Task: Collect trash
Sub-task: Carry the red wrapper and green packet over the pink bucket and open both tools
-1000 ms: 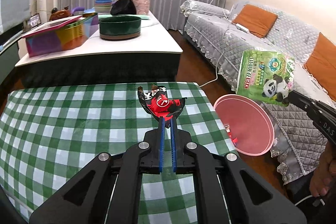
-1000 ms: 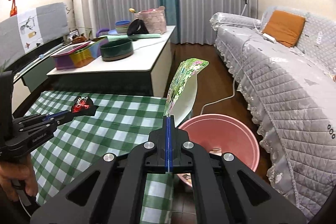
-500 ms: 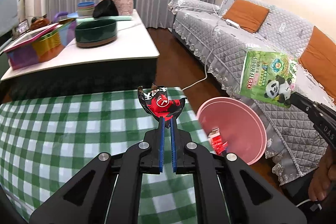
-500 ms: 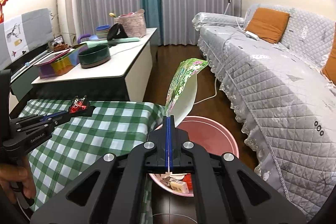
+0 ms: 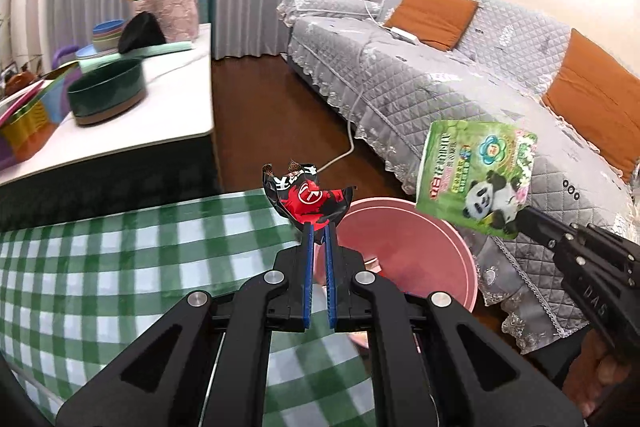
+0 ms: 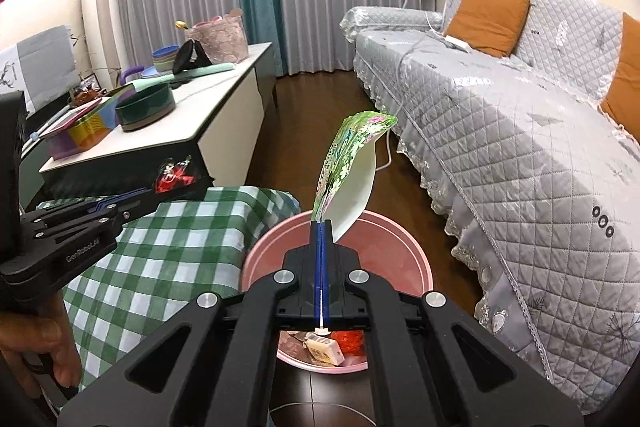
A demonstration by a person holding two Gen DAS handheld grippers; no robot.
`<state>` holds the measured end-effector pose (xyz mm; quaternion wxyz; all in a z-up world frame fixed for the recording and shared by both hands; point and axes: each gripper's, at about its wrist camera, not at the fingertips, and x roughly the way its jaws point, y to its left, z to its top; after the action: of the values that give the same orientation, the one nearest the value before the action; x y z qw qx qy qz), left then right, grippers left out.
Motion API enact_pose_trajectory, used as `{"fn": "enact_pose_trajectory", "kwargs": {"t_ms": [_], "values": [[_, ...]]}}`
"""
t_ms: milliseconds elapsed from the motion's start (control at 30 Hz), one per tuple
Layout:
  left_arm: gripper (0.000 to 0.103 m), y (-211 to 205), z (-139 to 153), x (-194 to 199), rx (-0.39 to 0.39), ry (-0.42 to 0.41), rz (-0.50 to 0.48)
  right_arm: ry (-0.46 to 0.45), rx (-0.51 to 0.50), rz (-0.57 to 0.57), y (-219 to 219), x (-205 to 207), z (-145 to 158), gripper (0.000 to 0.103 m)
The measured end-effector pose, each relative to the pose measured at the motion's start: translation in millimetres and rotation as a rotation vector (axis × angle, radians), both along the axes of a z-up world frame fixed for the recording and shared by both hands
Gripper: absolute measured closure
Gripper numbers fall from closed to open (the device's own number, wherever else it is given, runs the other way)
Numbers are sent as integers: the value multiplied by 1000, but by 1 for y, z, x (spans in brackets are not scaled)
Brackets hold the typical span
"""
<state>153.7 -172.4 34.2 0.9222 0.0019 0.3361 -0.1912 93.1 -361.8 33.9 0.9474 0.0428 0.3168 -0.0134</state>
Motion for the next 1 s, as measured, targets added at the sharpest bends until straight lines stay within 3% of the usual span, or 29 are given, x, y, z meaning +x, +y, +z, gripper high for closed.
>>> {"fn": "enact_pose_trajectory", "kwargs": {"t_ms": [567, 733, 800, 833, 867, 1000], "values": [[98, -57, -29, 24, -11, 61, -123, 66, 5, -17, -17, 13, -22, 103], [81, -65, -35, 27, -8, 99, -159, 85, 1, -39, -19, 15, -26, 99], [78, -61, -35, 25, -11, 94, -149, 95, -9, -48, -19, 15, -28, 84], [78, -59, -34, 24, -14, 93, -145, 96, -17, -57, -18, 14, -28, 65], [77, -57, -33, 23, -17, 94, -142, 93, -23, -66, -18, 13, -28, 58], [61, -43, -23, 15, -27, 73, -126, 81, -11, -93, -22, 7, -21, 55]]}}
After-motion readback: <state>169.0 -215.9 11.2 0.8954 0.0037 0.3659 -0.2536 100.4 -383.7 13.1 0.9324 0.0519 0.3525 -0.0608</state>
